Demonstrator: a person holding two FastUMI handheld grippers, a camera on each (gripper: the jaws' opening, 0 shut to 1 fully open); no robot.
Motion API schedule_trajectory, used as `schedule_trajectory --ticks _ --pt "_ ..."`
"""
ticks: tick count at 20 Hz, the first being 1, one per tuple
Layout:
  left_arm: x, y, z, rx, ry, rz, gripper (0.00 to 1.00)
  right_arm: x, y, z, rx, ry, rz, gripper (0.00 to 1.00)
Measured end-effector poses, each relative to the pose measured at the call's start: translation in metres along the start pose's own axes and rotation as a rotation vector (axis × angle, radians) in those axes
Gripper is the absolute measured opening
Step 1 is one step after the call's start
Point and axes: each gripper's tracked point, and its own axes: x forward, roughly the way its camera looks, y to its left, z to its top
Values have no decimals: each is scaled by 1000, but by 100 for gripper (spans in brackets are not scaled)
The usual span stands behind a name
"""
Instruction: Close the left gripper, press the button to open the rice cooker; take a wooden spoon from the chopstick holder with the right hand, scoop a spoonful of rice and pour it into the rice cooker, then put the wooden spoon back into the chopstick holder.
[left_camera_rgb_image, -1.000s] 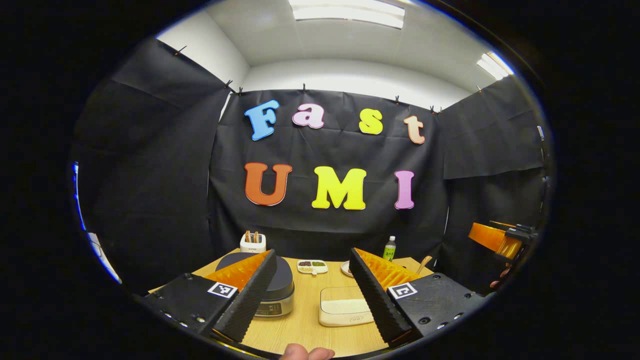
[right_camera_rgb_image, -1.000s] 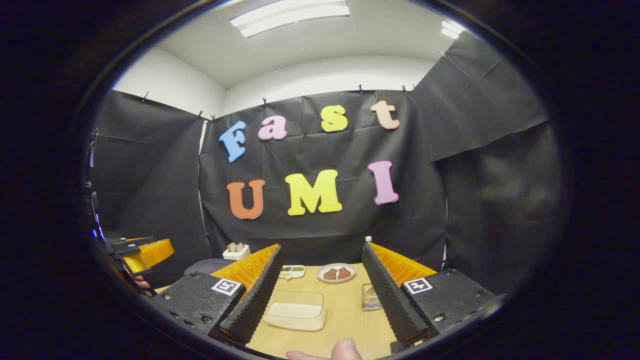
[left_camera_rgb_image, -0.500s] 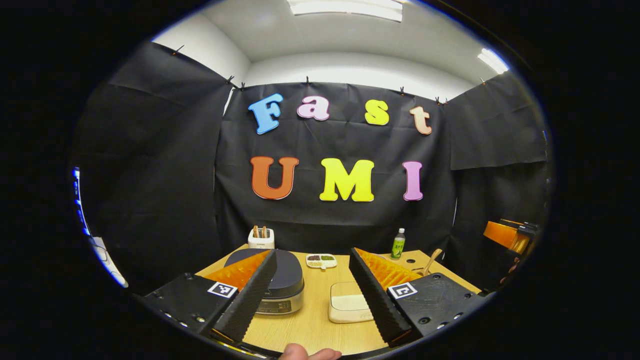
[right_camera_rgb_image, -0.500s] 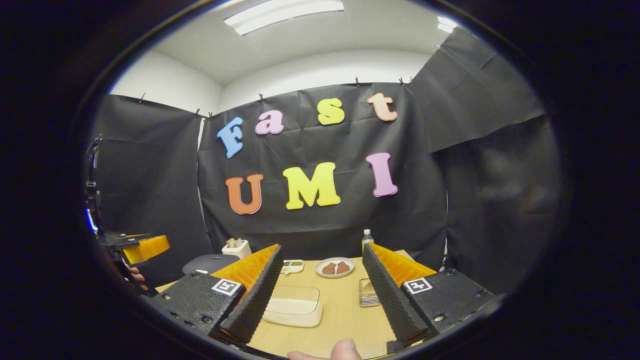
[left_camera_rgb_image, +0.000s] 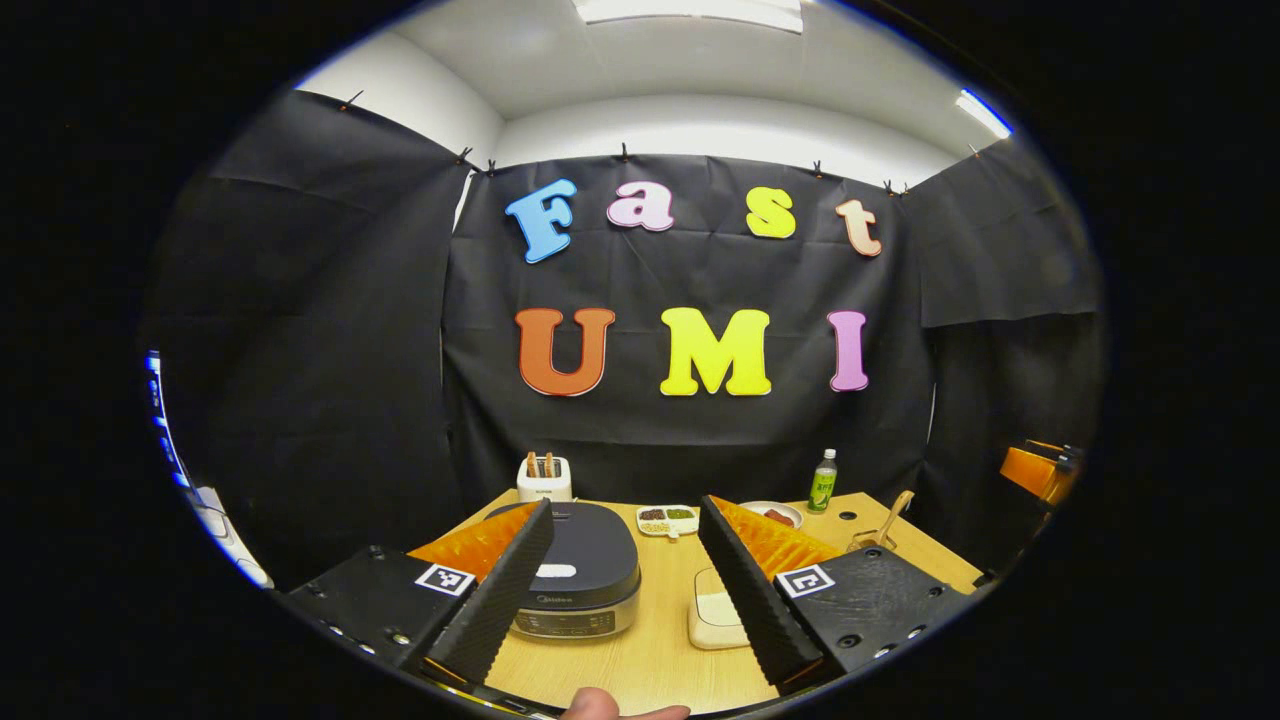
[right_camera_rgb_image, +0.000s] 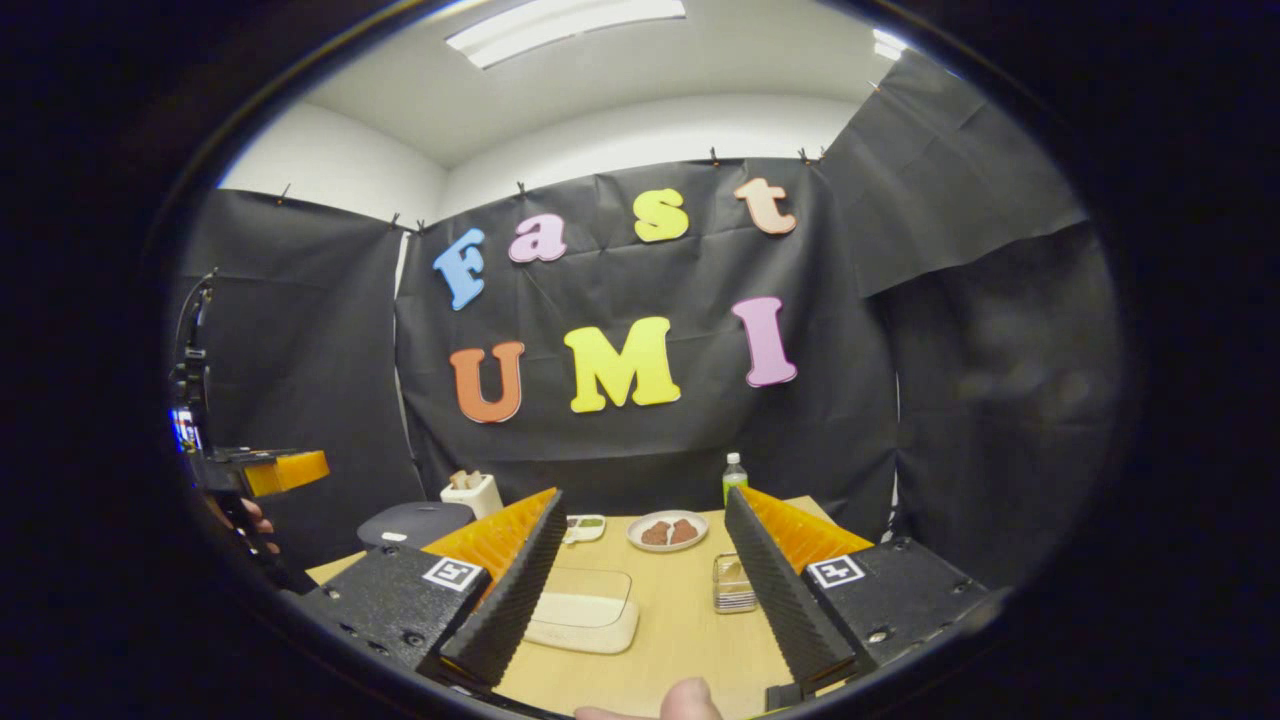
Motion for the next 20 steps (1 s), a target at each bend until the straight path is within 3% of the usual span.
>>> schedule_trajectory --ticks 6,11,12,13,14,15,18,20 --pt "43 38 12 6 32 54 94 15 -2 -10 34 25 23 100" --pt "71 67 -11 28 166 73 94 25 -5 -12 37 29 29 100" --pt "79 74 -21 41 223 76 86 27 -6 -11 34 28 27 100" --pt "84 80 -31 37 269 83 90 28 -6 -11 32 25 28 100" --pt "87 82 -38 32 309 82 72 29 -7 -12 32 24 29 100" --pt "93 88 -42 36 342 90 71 30 -7 -14 34 23 29 100" --pt "100 95 -57 32 427 103 45 36 -9 -21 37 38 32 100" --pt "104 94 -75 36 495 97 44 38 -13 -23 33 43 20 97"
